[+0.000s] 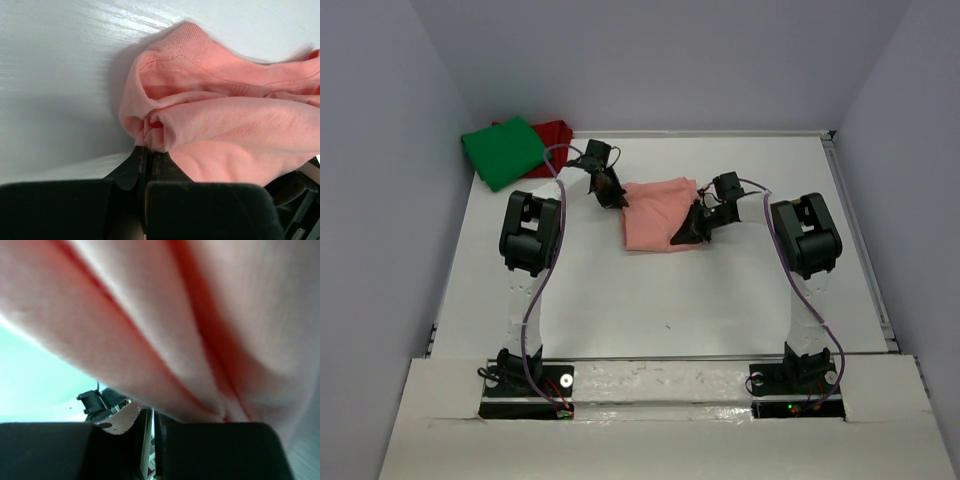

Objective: Fold and stack the t-shirts
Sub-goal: Put the neatly folded tshirt into the corner of the board with the left arm

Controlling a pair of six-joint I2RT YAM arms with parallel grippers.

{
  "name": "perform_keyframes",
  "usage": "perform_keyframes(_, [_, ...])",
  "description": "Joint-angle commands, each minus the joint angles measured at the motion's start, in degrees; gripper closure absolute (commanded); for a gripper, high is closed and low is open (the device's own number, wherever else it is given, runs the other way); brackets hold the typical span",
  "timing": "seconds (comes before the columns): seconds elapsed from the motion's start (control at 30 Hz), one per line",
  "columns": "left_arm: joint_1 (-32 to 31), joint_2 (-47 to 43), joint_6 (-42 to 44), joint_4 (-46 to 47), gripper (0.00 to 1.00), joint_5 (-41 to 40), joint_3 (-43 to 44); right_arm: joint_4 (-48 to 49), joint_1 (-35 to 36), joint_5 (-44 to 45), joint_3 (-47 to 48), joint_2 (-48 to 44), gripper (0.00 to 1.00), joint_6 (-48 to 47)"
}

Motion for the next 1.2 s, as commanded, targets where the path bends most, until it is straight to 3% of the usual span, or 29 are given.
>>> perform_keyframes(0.0, [0.14, 0.69, 2.29, -3.02, 1.0, -1.65, 1.8, -2.0, 0.4, 1.76, 2.34, -2.25, 0.86, -1.41])
perform_keyframes(0.1, [0.05, 0.95, 2.55, -3.19, 1.0, -0.77, 2.59, -2.35, 0.4, 1.41, 6.99, -4.45, 0.81, -0.53])
perform_keyframes(0.23, [0.05, 1.13, 2.9, -3.55, 1.0, -0.33, 3.39, -2.88, 0.4, -0.17, 14.9, -5.51, 0.84, 0.96])
perform_keyframes(0.27, [0.05, 1.22, 2.99, -3.72, 1.0, -0.24, 3.56, -2.97, 0.4, -0.7, 16.57, -5.42, 0.85, 1.14])
perform_keyframes(0.3, [0.05, 1.22, 3.17, -3.98, 1.0, -0.15, 3.82, -2.97, 0.4, -1.14, 19.54, -4.64, 1.0, 1.75])
perform_keyframes(0.4, [0.05, 0.96, 3.43, -4.25, 1.0, -0.15, 4.18, -2.97, 0.93, -3.07, 23.34, -2.62, 1.0, 2.98])
perform_keyframes(0.93, [0.05, 0.52, 4.57, -5.3, 1.0, 0.11, 5.15, 1.77, 1.46, -4.92, 43.38, 19.88, 1.0, 7.47])
perform_keyframes(1.17, [0.05, 0.34, 4.58, -5.65, 1.0, -0.06, 5.15, -6.56, 1.46, 5.68, 47.61, 20.51, 1.0, 0.8])
